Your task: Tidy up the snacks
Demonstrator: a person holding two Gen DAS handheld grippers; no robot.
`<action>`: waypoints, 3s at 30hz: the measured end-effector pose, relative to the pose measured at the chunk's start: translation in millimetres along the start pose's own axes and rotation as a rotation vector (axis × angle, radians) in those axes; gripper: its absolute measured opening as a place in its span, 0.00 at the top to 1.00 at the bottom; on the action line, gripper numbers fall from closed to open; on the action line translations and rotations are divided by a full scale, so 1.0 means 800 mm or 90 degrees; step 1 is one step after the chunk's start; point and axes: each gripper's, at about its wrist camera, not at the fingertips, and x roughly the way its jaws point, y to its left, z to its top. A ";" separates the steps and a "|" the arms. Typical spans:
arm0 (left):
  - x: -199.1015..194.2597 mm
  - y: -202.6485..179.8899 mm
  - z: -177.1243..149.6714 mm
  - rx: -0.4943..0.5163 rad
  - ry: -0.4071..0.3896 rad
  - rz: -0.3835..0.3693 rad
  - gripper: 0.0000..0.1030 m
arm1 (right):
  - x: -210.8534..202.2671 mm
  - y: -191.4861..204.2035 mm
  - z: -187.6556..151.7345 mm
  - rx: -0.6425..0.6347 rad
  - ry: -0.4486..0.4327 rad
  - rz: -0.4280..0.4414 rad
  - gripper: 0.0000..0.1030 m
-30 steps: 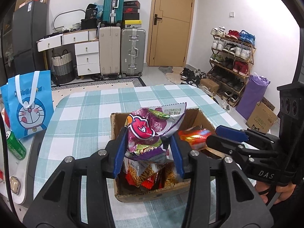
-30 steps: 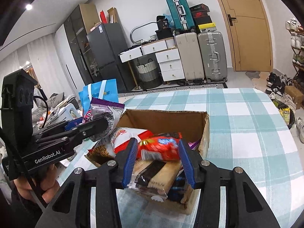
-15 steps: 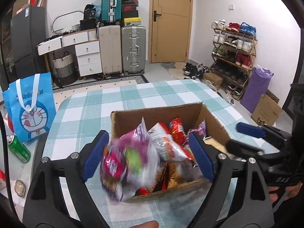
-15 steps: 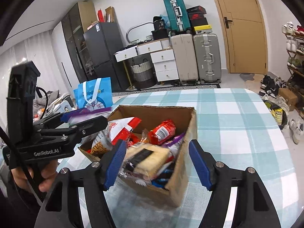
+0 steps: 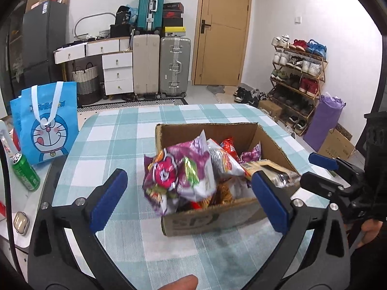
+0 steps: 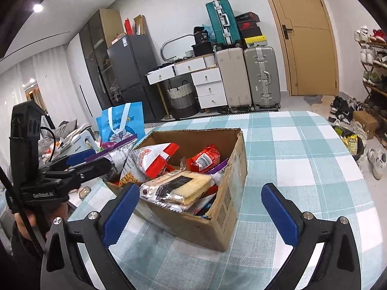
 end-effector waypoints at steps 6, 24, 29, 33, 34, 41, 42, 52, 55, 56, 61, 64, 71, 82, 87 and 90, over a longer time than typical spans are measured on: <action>-0.035 0.007 -0.034 -0.004 -0.030 0.026 0.01 | -0.010 0.011 -0.014 -0.024 -0.026 0.004 0.01; -0.047 0.010 -0.107 -0.007 -0.078 0.045 0.01 | -0.029 0.034 -0.050 -0.087 -0.107 0.012 0.00; -0.038 0.012 -0.118 -0.015 -0.077 0.048 0.01 | -0.035 0.025 -0.055 -0.074 -0.121 0.012 0.00; -0.037 0.014 -0.120 -0.017 -0.082 0.045 0.01 | -0.034 0.022 -0.059 -0.076 -0.124 0.011 0.00; -0.037 0.014 -0.120 -0.017 -0.082 0.047 0.01 | -0.034 0.022 -0.060 -0.078 -0.123 0.010 0.00; -0.040 0.017 -0.120 -0.023 -0.085 0.052 0.01 | -0.030 0.023 -0.067 -0.086 -0.122 0.001 0.00; -0.040 0.017 -0.120 -0.022 -0.085 0.052 0.01 | -0.031 0.022 -0.067 -0.085 -0.125 -0.001 0.00; -0.035 0.016 -0.117 -0.022 -0.069 0.055 0.01 | -0.029 0.011 -0.067 -0.064 -0.123 -0.012 0.00; -0.034 0.015 -0.115 -0.020 -0.069 0.056 0.01 | -0.029 0.012 -0.067 -0.063 -0.123 -0.012 0.00; -0.033 0.015 -0.115 -0.020 -0.069 0.054 0.01 | -0.029 0.012 -0.067 -0.065 -0.124 -0.011 0.00; -0.032 0.015 -0.114 -0.017 -0.071 0.056 0.01 | -0.028 0.011 -0.067 -0.068 -0.123 -0.011 0.00; -0.032 0.015 -0.113 -0.018 -0.071 0.058 0.01 | -0.028 0.011 -0.067 -0.068 -0.123 -0.011 0.00; -0.033 0.014 -0.114 -0.018 -0.072 0.061 0.01 | -0.028 0.012 -0.066 -0.068 -0.123 -0.011 0.00; -0.032 0.016 -0.114 -0.019 -0.073 0.064 0.01 | -0.028 0.012 -0.067 -0.068 -0.123 -0.011 0.00; -0.031 0.016 -0.113 -0.020 -0.072 0.063 0.01 | -0.028 0.011 -0.067 -0.067 -0.123 -0.011 0.00; -0.032 0.016 -0.114 -0.019 -0.073 0.064 0.01 | -0.028 0.011 -0.067 -0.067 -0.123 -0.011 0.00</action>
